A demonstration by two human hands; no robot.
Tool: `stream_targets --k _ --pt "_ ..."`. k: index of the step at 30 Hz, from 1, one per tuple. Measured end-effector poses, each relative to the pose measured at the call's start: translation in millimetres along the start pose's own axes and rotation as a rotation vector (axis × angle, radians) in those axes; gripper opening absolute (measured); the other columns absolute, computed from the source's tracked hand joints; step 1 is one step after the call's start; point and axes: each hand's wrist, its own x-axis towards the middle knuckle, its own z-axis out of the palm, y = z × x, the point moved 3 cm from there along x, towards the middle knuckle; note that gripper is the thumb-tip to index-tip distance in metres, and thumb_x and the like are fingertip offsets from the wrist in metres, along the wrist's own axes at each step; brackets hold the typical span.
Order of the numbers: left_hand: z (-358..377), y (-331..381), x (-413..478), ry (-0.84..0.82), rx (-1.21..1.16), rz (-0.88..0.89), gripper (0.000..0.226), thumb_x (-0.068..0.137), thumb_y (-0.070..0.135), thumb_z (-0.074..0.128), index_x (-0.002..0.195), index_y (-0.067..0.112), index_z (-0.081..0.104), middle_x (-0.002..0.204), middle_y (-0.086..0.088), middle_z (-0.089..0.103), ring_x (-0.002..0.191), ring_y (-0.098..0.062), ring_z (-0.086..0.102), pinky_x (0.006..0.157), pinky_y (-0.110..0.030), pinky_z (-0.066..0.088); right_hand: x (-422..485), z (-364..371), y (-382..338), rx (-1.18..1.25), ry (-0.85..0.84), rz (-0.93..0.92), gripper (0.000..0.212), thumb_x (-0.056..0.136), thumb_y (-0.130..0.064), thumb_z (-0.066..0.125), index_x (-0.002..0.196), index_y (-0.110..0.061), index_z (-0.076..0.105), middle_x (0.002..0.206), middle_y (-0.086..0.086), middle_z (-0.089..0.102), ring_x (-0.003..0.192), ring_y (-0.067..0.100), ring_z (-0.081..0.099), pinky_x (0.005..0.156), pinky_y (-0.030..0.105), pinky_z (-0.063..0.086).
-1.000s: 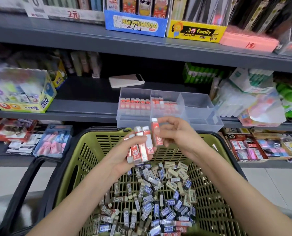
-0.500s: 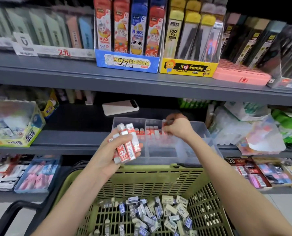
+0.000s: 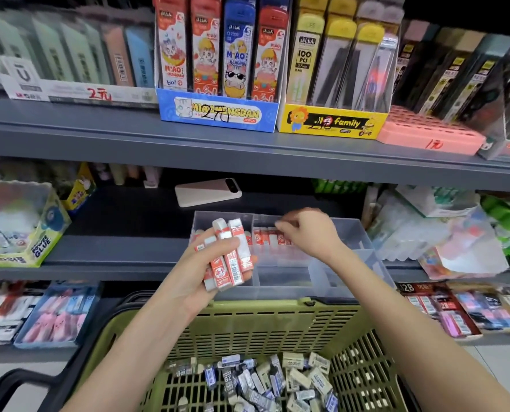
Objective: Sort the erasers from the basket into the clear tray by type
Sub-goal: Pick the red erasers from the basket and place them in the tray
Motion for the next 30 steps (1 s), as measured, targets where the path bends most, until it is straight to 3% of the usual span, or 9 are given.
stream_targets --k 4,6,10,12,16,20,24,28,30 --pt "6.0 -0.1 -0.8 -0.046 0.083 0.006 0.035 0.064 0.013 0.073 0.099 0.015 0.069 0.096 -0.018 0.073 0.081 -0.033 0.072 0.054 -0.034 0.056 -39.6 -18.4 -41.1 0.811 -0.141 -0.067 0.022 0.089 -0.033 0.061 0.086 -0.015 0.071 0.069 -0.003 0.067 0.059 -0.003 0.053 0.055 0.014 0.041" --pt "11.0 -0.2 -2.5 -0.082 0.141 0.018 0.029 0.064 0.013 0.074 0.092 0.019 0.074 0.091 -0.017 0.073 0.079 -0.034 0.072 0.054 -0.034 0.057 -51.7 -16.8 -51.9 0.905 -0.201 -0.039 0.014 0.084 -0.026 0.067 0.091 -0.014 0.071 0.07 -0.009 0.065 0.059 -0.003 0.054 0.051 0.01 0.04" --pt "17.3 0.4 -7.7 -0.084 0.209 0.044 0.039 0.055 0.021 0.081 0.093 0.018 0.071 0.093 -0.016 0.073 0.082 -0.036 0.071 0.056 -0.034 0.057 -49.5 -20.3 -37.5 1.101 -0.231 0.063 0.014 0.082 -0.017 0.069 0.087 -0.004 0.068 0.075 0.005 0.067 0.064 0.009 0.058 0.052 0.019 0.045" --pt "14.5 1.8 -10.2 -0.037 0.206 0.067 0.045 0.052 0.024 0.081 0.094 0.016 0.069 0.096 -0.014 0.073 0.078 -0.033 0.072 0.055 -0.033 0.056 -38.5 -27.7 -15.2 1.171 -0.109 0.148 0.013 0.079 -0.013 0.07 0.085 -0.002 0.067 0.068 0.006 0.068 0.057 0.01 0.061 0.051 0.018 0.048" --pt "2.5 2.2 -16.0 0.029 0.132 0.082 0.05 0.052 0.023 0.079 0.099 0.014 0.065 0.088 -0.009 0.074 0.068 -0.025 0.072 0.053 -0.03 0.056 -9.3 -25.2 31.5 0.955 0.147 0.324 0.014 0.079 0.001 0.07 0.088 -0.001 0.059 0.063 0.007 0.063 0.041 0.008 0.058 0.045 0.017 0.048" --pt "-2.1 2.7 -18.6 0.034 0.112 0.09 0.052 0.051 0.024 0.079 0.1 0.015 0.064 0.089 -0.008 0.075 0.067 -0.024 0.071 0.054 -0.03 0.056 12.4 -8.0 41.7 0.718 0.063 0.36 0.013 0.08 -0.004 0.072 0.08 -0.006 0.059 0.063 0.008 0.064 0.043 0.013 0.059 0.046 0.023 0.048" --pt "-2.9 4.0 -17.3 0.044 0.117 0.101 0.051 0.05 0.025 0.08 0.098 0.017 0.067 0.086 -0.008 0.074 0.068 -0.024 0.072 0.053 -0.031 0.056 26.7 -12.3 40.7 0.571 0.086 0.339 0.018 0.078 -0.005 0.073 0.071 -0.016 0.06 0.069 0.01 0.068 0.052 0.023 0.063 0.062 0.033 0.057" --pt "-5.8 4.6 -15.4 0.034 0.105 0.106 0.034 0.057 0.02 0.077 0.091 0.021 0.073 0.086 -0.008 0.074 0.067 -0.025 0.071 0.053 -0.031 0.056 25.4 -5.0 32.8 0.306 -0.068 0.262 0.009 0.078 -0.007 0.071 0.078 -0.014 0.066 0.072 0.007 0.068 0.056 0.015 0.064 0.06 0.017 0.051" --pt "-6.4 4.5 -14.7 0.028 0.094 0.106 0.031 0.057 0.02 0.076 0.088 0.023 0.074 0.085 -0.008 0.074 0.067 -0.024 0.071 0.053 -0.03 0.056 23.8 -0.8 28.3 0.221 -0.089 0.227 0.006 0.08 -0.011 0.071 0.086 -0.01 0.069 0.08 0.009 0.07 0.068 0.018 0.066 0.071 0.023 0.053"
